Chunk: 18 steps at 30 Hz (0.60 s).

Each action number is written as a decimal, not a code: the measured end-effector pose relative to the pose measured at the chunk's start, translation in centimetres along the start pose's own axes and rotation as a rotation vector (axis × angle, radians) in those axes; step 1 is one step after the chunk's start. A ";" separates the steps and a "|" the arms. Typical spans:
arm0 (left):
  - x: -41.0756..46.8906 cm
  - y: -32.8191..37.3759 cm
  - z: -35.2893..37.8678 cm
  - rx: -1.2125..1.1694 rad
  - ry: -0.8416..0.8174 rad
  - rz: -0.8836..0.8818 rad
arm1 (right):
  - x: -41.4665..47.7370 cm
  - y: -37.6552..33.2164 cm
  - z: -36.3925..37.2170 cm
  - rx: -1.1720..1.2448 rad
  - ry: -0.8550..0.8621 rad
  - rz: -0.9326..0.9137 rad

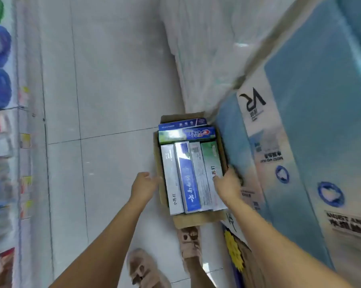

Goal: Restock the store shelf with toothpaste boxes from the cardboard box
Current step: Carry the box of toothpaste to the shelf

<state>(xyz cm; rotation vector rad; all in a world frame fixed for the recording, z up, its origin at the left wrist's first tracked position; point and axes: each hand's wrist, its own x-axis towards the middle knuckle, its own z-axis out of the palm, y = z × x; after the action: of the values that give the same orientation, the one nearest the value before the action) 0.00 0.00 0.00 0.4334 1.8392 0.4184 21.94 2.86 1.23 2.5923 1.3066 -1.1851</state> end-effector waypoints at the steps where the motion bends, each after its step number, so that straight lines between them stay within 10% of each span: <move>1: 0.8 -0.3 0.8 0.054 -0.025 -0.044 | 0.5 0.2 0.4 -0.002 0.011 -0.001; 9: 4.5 -2.2 4.5 0.244 -0.164 -0.030 | 3.7 3.1 1.7 0.278 -0.290 0.227; 18: 5.0 -4.2 3.9 0.537 0.079 0.335 | 4.6 6.5 2.3 0.504 -0.645 0.334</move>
<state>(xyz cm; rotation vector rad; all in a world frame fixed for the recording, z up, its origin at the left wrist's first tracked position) 1.93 -0.91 -7.25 1.1144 1.9508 0.1570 26.68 1.06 -5.27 2.2024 0.4735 -2.2124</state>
